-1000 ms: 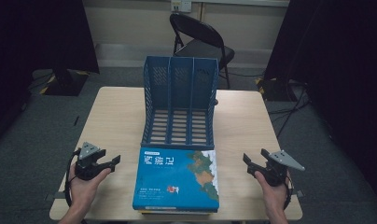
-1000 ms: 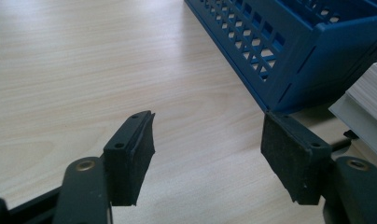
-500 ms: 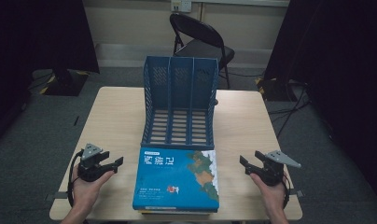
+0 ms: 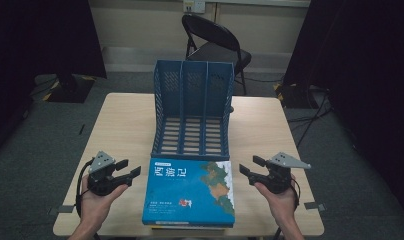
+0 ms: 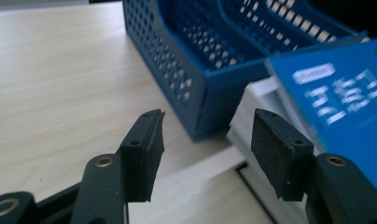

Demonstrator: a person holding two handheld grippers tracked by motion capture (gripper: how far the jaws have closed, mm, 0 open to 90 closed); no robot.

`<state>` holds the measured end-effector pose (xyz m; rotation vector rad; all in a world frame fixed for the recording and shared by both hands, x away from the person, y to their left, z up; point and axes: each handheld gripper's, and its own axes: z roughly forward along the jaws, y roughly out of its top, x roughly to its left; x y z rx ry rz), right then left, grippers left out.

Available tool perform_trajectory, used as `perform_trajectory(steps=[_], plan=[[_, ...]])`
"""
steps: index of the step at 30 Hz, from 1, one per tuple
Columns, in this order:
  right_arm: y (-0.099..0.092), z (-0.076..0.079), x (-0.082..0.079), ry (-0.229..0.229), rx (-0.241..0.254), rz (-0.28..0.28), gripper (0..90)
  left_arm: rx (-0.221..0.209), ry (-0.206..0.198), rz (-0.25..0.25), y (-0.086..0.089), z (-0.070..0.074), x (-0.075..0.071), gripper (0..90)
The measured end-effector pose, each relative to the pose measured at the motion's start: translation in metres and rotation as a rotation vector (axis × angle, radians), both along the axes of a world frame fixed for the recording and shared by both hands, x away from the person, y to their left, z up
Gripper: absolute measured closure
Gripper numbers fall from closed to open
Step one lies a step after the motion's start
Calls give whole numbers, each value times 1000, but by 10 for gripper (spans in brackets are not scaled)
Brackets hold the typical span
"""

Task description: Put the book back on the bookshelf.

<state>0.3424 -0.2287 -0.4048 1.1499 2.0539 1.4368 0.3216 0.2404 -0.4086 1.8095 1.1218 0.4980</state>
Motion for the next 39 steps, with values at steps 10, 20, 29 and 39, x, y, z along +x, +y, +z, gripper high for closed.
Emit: perform_trajectory(steps=[10, 20, 29, 39], plan=[[36, 26, 16, -35, -46, 143, 481, 6, -31, -67, -18, 16, -5, 529], [57, 1, 23, 37, -82, 221, 600, 0, 21, -180, -28, -6, -8, 555], [65, -10, 26, 50, -133, 237, 531, -50, 34, -203, -32, -12, -6, 561], [64, -9, 28, 94, -135, 254, 538, -68, 70, -209, -32, -12, -1, 564]])
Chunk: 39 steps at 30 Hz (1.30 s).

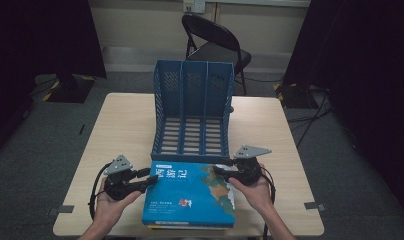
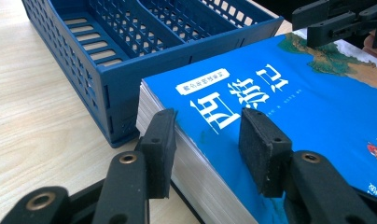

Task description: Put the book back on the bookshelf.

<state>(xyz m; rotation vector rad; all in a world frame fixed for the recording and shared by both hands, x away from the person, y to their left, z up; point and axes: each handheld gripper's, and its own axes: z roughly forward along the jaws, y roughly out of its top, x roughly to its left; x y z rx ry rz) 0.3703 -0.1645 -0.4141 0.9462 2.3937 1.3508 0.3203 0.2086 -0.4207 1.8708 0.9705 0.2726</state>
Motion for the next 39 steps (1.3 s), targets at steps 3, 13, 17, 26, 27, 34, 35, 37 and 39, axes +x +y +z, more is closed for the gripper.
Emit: perform_trajectory(steps=[3, 13, 17, 26, 27, 34, 35, 37, 39], plan=[[-1, 0, -2, 0, -1, 4, 537, -3, 3, 3, -1, 0, 1, 565], [-8, 1, -15, -4, -12, 14, 540, 58, -4, -10, -13, 6, 8, 573], [-13, 0, -22, -6, 4, 11, 539, 42, 0, -20, -14, 4, 11, 572], [-19, 3, -38, 5, -18, 13, 539, 8, -13, -5, -20, 1, 11, 570], [-19, 4, -38, 3, -23, 15, 539, 6, -6, -10, -19, 1, 11, 566], [-4, 8, -27, -7, -9, 51, 528, -39, 49, -20, -13, -4, -4, 480], [0, 7, -24, -6, -17, 55, 527, -30, 44, -20, -13, -3, -5, 480], [4, 5, -22, 6, -7, 69, 558, -19, 26, -11, -15, -3, -7, 488], [5, 3, -22, 6, -6, 81, 561, -10, 28, -19, -16, -2, -6, 487]])
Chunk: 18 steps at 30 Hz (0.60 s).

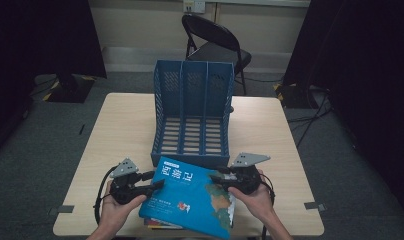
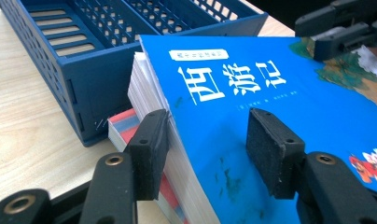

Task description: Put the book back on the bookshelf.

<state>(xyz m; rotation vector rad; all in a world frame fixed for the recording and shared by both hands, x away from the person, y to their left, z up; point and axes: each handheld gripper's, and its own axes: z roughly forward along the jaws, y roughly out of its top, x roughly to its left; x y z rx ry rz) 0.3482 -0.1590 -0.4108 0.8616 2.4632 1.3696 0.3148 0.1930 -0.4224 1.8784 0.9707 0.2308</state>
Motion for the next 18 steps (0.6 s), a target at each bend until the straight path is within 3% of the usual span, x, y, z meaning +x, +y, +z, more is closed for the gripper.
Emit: perform_trajectory(steps=[8, 15, 18], plan=[[-10, -2, -10, 26, 18, -4, 564, -12, 11, -46, -5, 0, 11, 496], [-15, -2, -24, 12, 8, -27, 563, 42, -23, -67, -19, 4, 19, 515], [-19, -2, -30, 10, 7, -28, 562, 39, -17, -84, -23, 4, 24, 517]])
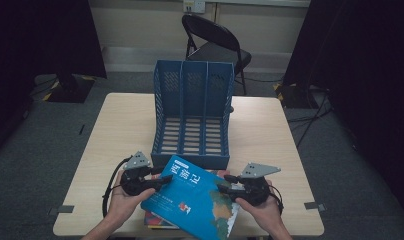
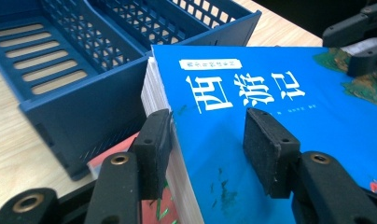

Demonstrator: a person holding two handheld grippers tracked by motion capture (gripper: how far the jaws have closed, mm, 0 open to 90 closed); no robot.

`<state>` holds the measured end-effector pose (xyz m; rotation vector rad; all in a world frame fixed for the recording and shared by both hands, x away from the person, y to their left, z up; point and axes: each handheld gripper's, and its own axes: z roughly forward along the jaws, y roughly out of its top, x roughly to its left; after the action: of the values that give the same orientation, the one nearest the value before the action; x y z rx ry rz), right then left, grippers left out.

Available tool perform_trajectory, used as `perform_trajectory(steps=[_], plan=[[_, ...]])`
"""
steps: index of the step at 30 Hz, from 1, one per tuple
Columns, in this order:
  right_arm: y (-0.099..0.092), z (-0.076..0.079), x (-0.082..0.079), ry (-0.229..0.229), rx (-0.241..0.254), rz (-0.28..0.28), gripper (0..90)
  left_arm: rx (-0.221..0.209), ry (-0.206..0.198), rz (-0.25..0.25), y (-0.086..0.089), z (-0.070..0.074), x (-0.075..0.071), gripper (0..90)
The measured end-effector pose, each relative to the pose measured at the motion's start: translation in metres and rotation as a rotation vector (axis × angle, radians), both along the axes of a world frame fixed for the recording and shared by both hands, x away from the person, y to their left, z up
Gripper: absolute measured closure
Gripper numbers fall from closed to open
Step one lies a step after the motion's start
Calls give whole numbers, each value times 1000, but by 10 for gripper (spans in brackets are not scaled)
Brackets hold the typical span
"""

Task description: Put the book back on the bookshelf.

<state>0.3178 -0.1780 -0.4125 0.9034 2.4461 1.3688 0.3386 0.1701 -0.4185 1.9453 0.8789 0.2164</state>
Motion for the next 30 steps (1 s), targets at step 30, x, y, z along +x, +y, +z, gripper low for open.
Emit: perform_trajectory(steps=[30], plan=[[17, 14, 40, 59, -61, 146, 625, -24, 28, -33, 19, 0, -23, 555]])
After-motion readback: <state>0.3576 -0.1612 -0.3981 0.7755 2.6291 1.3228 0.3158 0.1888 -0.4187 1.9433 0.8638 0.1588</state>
